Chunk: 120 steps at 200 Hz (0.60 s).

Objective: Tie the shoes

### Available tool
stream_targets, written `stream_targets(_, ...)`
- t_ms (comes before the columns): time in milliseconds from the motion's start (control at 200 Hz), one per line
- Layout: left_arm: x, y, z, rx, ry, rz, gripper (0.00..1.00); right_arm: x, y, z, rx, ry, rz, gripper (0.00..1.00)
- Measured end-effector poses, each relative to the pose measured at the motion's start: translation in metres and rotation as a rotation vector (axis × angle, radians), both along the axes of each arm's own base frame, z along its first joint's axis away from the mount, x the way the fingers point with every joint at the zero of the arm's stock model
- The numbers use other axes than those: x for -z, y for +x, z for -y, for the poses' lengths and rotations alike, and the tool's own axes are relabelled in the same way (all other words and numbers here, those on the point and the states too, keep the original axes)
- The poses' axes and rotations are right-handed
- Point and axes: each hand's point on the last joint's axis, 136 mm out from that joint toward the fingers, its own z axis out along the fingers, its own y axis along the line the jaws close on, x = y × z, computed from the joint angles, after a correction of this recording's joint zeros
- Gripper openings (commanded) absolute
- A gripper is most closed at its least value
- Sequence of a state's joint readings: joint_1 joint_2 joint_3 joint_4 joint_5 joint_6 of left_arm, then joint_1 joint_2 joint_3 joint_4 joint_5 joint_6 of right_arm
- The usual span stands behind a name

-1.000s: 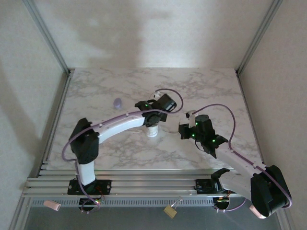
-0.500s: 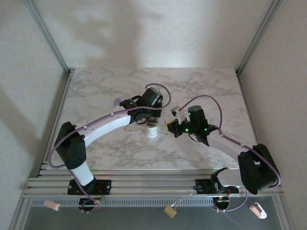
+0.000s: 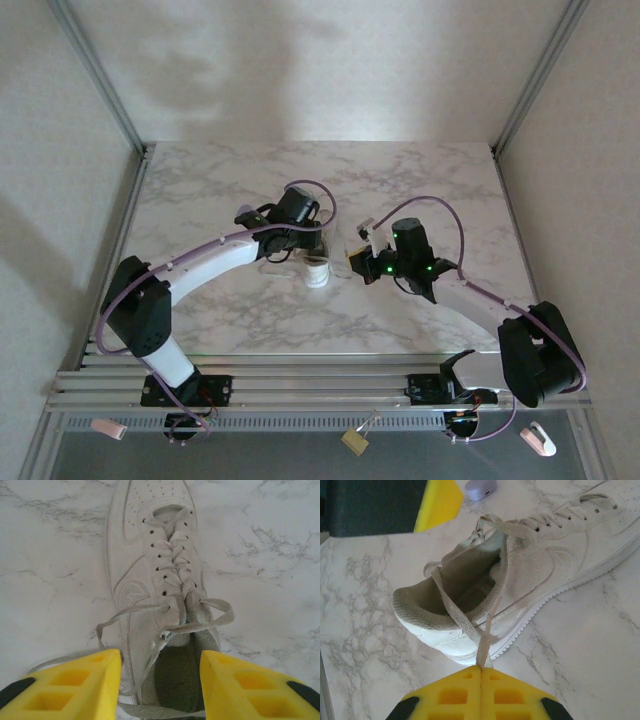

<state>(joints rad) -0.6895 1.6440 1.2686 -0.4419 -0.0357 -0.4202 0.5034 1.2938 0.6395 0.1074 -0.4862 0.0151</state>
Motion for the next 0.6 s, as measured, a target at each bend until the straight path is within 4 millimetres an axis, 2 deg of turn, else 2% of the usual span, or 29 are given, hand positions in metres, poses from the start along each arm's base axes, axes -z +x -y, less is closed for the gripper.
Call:
stream_targets(85,0.003,-0.001,0.001,0.014,-0.015,-0.011,0.54,-0.002,0.001,0.001,0.005,0.002,0.003,0.00)
stream_targets(220,0.004,0.001,0.002,0.025,-0.049,-0.026,0.54,-0.002,0.001,0.001,0.013,0.001,0.004,0.00)
stream_targets(325,0.007,0.001,0.004,0.039,-0.080,-0.039,0.52,-0.002,0.002,0.002,0.017,0.000,0.002,0.00)
stream_targets(420,0.011,0.000,0.005,0.055,-0.098,-0.054,0.46,-0.002,0.002,0.002,0.020,0.003,-0.003,0.00)
stream_targets(601,0.021,-0.001,0.008,0.078,-0.113,-0.081,0.46,-0.001,0.001,0.002,0.024,0.006,-0.010,0.00)
